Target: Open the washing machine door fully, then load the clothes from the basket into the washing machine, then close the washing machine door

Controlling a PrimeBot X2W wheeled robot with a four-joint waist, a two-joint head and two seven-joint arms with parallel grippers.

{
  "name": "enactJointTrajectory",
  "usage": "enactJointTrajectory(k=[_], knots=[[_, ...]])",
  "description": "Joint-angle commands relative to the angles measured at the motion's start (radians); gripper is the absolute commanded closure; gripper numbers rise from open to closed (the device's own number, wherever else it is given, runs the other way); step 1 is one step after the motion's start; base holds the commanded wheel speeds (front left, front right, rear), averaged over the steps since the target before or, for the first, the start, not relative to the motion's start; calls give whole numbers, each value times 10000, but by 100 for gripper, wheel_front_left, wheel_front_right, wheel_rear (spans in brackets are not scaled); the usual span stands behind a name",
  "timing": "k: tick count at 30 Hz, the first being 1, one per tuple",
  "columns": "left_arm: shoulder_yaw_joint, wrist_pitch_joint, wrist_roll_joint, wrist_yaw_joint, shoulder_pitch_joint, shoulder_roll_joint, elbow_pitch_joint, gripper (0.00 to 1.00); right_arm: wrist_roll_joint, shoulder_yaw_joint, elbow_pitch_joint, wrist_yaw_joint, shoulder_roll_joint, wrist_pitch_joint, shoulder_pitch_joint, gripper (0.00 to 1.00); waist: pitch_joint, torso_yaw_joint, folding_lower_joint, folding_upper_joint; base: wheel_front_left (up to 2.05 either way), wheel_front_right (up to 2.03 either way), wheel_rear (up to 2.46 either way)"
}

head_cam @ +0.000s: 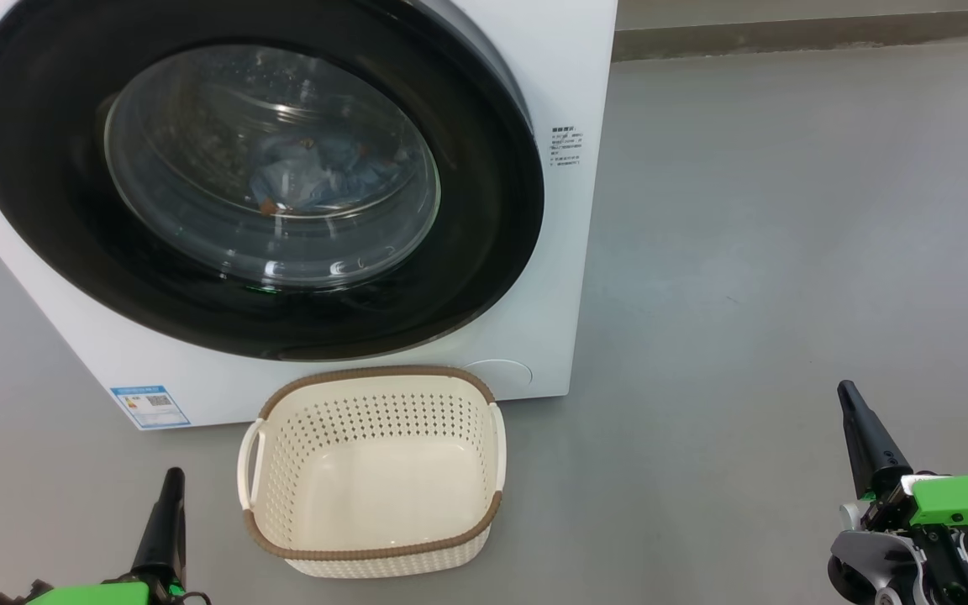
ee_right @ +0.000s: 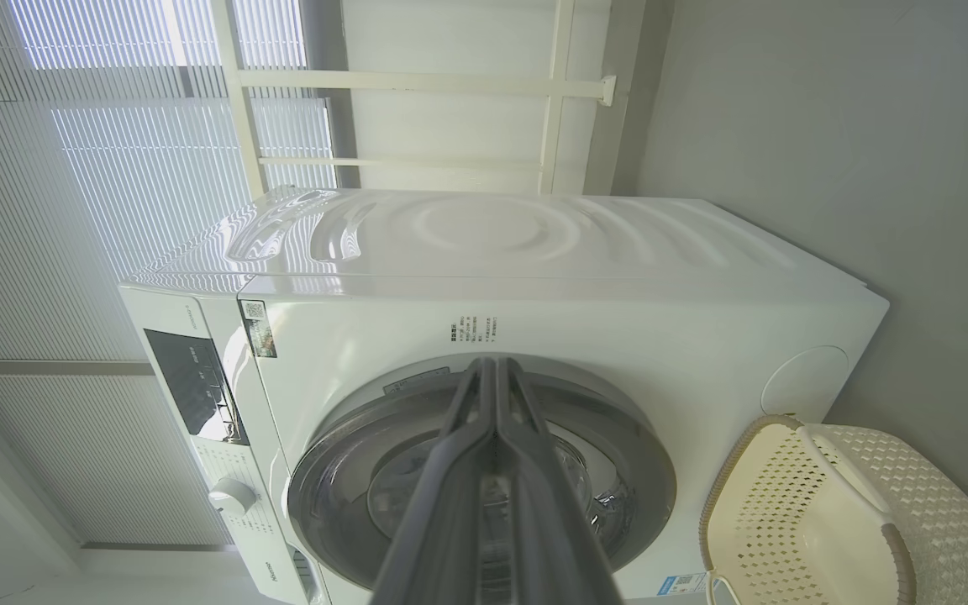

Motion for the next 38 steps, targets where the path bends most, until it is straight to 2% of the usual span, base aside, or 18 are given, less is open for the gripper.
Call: enactJointTrajectory(k=[1, 38], knots=[[326, 73, -76, -80, -366, 89, -303, 100, -4, 187, -305, 17, -82, 64, -50, 100, 0, 0, 0, 0, 0, 0, 0], [325, 73, -76, -81, -366, 89, -305, 100, -10, 180, -305, 17, -77, 69, -50, 100, 0, 0, 0, 0, 0, 0, 0]])
